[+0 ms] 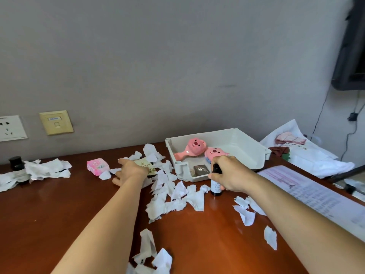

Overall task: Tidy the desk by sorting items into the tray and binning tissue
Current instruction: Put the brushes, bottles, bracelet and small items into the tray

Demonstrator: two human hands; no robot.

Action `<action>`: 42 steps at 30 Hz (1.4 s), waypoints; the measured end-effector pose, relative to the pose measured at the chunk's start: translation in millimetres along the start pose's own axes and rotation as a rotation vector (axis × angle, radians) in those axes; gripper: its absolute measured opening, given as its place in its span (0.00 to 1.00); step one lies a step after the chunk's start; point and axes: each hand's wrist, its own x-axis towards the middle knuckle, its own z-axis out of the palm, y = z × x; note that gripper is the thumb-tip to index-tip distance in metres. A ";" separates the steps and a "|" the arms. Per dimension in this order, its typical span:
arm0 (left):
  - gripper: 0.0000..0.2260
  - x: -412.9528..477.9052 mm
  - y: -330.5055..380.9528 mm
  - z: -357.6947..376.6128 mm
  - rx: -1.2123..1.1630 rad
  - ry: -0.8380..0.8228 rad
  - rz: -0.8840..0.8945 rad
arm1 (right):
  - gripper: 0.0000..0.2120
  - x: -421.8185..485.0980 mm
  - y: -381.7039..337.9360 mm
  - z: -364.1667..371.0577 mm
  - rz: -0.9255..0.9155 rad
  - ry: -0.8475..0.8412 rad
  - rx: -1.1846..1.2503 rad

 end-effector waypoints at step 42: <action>0.07 -112.9 49.2 -111.7 -0.067 -0.173 0.961 | 0.05 -31.1 -0.3 -49.6 -0.025 0.210 -0.050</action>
